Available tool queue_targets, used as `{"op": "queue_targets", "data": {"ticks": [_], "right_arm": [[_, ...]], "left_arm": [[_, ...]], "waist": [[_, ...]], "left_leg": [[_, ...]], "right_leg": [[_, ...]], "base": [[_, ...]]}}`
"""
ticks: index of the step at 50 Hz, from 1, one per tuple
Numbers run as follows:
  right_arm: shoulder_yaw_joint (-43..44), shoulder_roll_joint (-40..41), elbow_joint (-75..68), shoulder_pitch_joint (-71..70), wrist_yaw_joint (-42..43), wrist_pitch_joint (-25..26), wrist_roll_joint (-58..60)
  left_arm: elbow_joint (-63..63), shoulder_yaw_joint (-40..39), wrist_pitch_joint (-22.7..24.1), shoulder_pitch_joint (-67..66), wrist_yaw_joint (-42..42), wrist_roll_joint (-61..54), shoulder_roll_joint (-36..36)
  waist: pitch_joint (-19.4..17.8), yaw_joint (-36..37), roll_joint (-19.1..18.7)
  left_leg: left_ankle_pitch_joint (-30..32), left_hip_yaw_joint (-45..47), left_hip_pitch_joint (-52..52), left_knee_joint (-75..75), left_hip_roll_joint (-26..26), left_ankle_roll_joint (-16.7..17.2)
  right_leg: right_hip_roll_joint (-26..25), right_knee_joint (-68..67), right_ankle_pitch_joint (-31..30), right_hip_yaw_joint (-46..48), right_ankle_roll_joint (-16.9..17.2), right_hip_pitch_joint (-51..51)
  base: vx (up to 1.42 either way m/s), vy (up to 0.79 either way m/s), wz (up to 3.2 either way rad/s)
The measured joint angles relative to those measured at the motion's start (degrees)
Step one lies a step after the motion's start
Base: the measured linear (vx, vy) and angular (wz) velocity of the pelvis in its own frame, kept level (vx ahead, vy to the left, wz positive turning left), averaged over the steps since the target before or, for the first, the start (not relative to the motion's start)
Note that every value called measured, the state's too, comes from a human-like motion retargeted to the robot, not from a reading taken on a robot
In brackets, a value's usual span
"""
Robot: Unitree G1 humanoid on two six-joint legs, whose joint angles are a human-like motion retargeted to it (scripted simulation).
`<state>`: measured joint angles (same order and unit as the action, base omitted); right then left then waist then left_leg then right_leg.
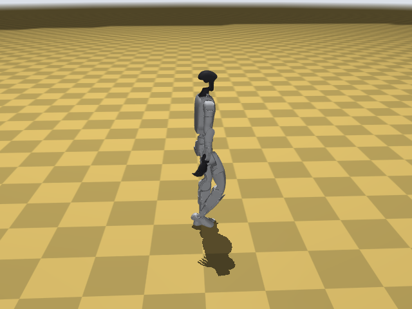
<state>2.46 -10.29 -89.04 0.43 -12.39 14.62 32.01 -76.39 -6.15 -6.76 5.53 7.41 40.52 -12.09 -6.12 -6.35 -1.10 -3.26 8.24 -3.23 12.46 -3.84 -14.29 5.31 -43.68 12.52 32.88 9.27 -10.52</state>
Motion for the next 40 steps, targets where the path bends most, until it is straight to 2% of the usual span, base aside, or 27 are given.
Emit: {"op": "queue_targets", "data": {"ticks": [3, 6, 8, 10, 11, 13, 15, 17, 19, 23, 27, 28, 30, 32, 35, 36, 37, 38, 40], "right_arm": [[2.2, -0.2, -2.5, 0.3, 2.3, 0.5, -2.7], [3.5, 0.3, -4.8, 0.6, 1.8, 1.1, -5.3], [4.0, 1.0, -5.7, 1.1, 0.3, 1.7, -6.4], [4.0, 1.9, -6.1, 1.8, -1.1, 2.4, -6.7], [4.0, 2.4, -6.0, 2.1, -1.5, 2.7, -6.3], [4.1, 3.4, -5.7, 2.6, -2.6, 2.9, -4.9], [3.8, 4.0, -5.1, 2.9, -3.7, 2.3, -3.2], [2.9, 4.1, -4.7, 2.6, -4.6, 1.8, -1.9], [1.9, 4.1, -4.4, 2.2, -4.8, 1.6, -1.1], [2.3, 4.6, -3.8, 0.4, -3.6, 2.0, -1.5], [2.7, 4.9, -3.3, -2.9, -0.7, 1.8, -5.5], [2.9, 4.9, -2.9, -3.9, -0.5, 1.8, -6.0], [3.2, 4.8, -1.6, -6.0, -0.8, 1.8, -5.8], [3.0, 4.7, -0.1, -8.0, -1.2, 1.4, -4.3], [1.8, 5.0, 2.4, -10.6, -0.7, 0.9, -2.6], [1.3, 4.9, 3.5, -11.1, -0.5, 0.8, -2.7], [0.8, 4.9, 4.5, -11.7, -0.4, 0.6, -2.8], [0.4, 4.9, 5.6, -12.2, -0.4, 0.3, -3.1], [-0.6, 5.4, 7.8, -13.2, -0.7, -0.5, -3.7]], "left_arm": [[0.9, 0.0, 0.3, 1.4, -1.4, 0.6, -0.4], [1.0, -1.6, 0.5, 2.2, -1.0, -1.0, -0.1], [0.6, -2.8, 0.6, 2.7, -0.3, -2.3, 0.3], [0.1, -3.5, 0.6, 2.7, 0.6, -3.4, 0.6], [-0.2, -3.7, 0.6, 2.6, 0.9, -3.5, 0.6], [-0.6, -3.7, 0.3, 2.3, 0.8, -2.6, 0.8], [-0.7, -3.0, 0.1, 1.4, -0.2, 0.1, 1.2], [-0.5, -1.5, 0.2, -0.4, -0.4, 4.2, 1.1], [-0.5, -0.1, 0.0, -2.4, -0.3, 7.8, 0.6], [-1.1, -2.5, -1.4, -6.3, -2.4, 11.5, 1.0], [-3.4, -6.8, -2.2, -7.9, -3.4, 6.0, 2.3], [-4.0, -7.9, -2.4, -7.9, -3.0, 4.7, 2.7], [-4.9, -10.0, -2.6, -7.9, -2.2, 3.1, 3.3], [-5.7, -11.1, -2.8, -8.3, -1.8, 1.9, 3.7], [-6.9, -11.6, -2.9, -9.5, -1.5, 1.0, 4.4], [-7.2, -11.4, -3.0, -9.8, -1.4, 1.3, 5.0], [-7.5, -11.1, -3.0, -10.1, -1.3, 1.7, 5.5], [-7.8, -11.0, -3.1, -10.4, -1.1, 2.2, 5.7], [-8.3, -10.8, -3.4, -10.7, -0.7, 3.3, 5.8]], "waist": [[-0.4, -1.6, 1.0], [-0.9, -2.9, 2.4], [-1.4, -3.3, 3.1], [-1.8, -3.5, 3.8], [-1.8, -3.5, 3.9], [-1.9, -3.6, 3.5], [-2.2, -4.5, 3.0], [-2.0, -5.9, 2.8], [-1.3, -6.8, 2.5], [-1.0, -4.8, 4.1], [-2.5, -0.8, 6.9], [-2.9, -0.1, 6.9], [-3.1, 0.9, 6.0], [-2.8, 1.7, 5.0], [-2.0, 2.1, 4.1], [-1.2, 1.4, 4.3], [-0.6, 0.9, 4.4], [-0.2, 0.6, 4.2], [-0.4, 0.9, 2.6]], "left_leg": [[-0.4, 1.0, 2.2, -2.2, -1.2, -0.7], [-1.4, 2.2, 4.6, -3.3, -1.8, -0.7], [-2.5, 3.1, 6.7, -3.6, -1.8, -0.7], [-3.8, 3.6, 8.8, -3.4, -1.8, -0.7], [-4.6, 3.6, 9.6, -2.9, -1.3, -0.7], [-5.9, 4.4, 11.0, -2.0, 0.0, -0.7], [-6.4, 7.1, 12.7, -1.6, 1.6, -0.7], [-5.7, 8.9, 14.3, -1.9, 2.0, -0.7], [-4.4, 11.6, 15.5, -1.2, 3.0, -0.7], [2.8, 13.9, 15.9, 6.9, 4.5, -0.7], [11.1, 11.2, 8.3, 29.1, 9.2, -0.7], [10.2, 8.4, 4.0, 36.5, 10.0, -0.7], [3.4, 4.3, -3.8, 48.7, 11.7, -0.7], [-2.5, 4.3, -8.8, 52.9, 13.6, -0.7], [-7.4, 8.9, -13.9, 48.8, 12.1, -0.7], [-6.6, 11.0, -14.7, 42.1, 8.8, -0.7], [-5.4, 11.9, -15.2, 35.2, 5.5, 0.7], [-3.4, 10.3, -15.2, 27.4, 2.6, 4.8], [2.8, 4.0, -13.1, 13.3, -0.7, 17.3]], "right_leg": [[-0.1, 5.6, 4.3, -1.8, -2.8, -4.9], [-1.7, 14.0, 5.7, -5.1, -6.6, -7.2], [-2.4, 18.5, 3.3, -6.2, -11.5, -7.0], [-3.0, 22.1, -5.5, -7.1, -17.5, -5.5], [-4.1, 22.4, -5.4, -8.6, -18.0, -4.7], [-4.9, 21.4, -4.1, -7.0, -18.5, -3.2], [-4.3, 19.8, -5.6, -6.5, -19.0, -2.8], [-5.2, 18.2, -5.1, -9.5, -19.2, -3.0], [-4.9, 18.1, -3.9, -7.7, -19.5, -1.4], [-6.7, 21.0, -2.6, -11.3, -20.1, 2.7], [-7.8, 27.6, -0.5, -13.5, -21.2, 9.8], [-8.4, 29.5, -0.6, -14.1, -21.6, 10.9], [-10.0, 32.7, -0.8, -14.0, -22.3, 12.3], [-10.9, 35.1, -1.2, -13.5, -21.9, 13.2], [-10.1, 38.0, -2.5, -13.4, -19.8, 14.1], [-7.9, 38.8, -3.2, -12.0, -18.3, 13.9], [-6.3, 39.5, -3.6, -10.9, -17.2, 13.7], [-6.0, 39.7, -3.4, -10.3, -16.9, 13.6], [-8.4, 40.2, -2.6, -10.1, -16.9, 14.7]], "base": [[0.24, -0.03, -0.22], [0.34, -0.12, -0.21], [0.28, -0.13, -0.19], [0.44, -0.21, -0.12], [0.52, -0.25, -0.09], [0.5, -0.19, 0.02], [0.51, -0.07, 0.27], [0.43, -0.01, 0.27], [0.45, -0.06, 0.02], [0.48, -0.22, -0.39], [0.48, -0.41, -0.51], [0.28, -0.34, -0.08], [0.32, -0.22, 0.2], [0.22, 0.16, 0.29], [0.06, 0.54, 0.4], [0.18, 0.72, 0.82], [0.2, 0.59, 0.86], [0.2, 0.33, 0.47], [0.31, 0.11, 0.04]]}}
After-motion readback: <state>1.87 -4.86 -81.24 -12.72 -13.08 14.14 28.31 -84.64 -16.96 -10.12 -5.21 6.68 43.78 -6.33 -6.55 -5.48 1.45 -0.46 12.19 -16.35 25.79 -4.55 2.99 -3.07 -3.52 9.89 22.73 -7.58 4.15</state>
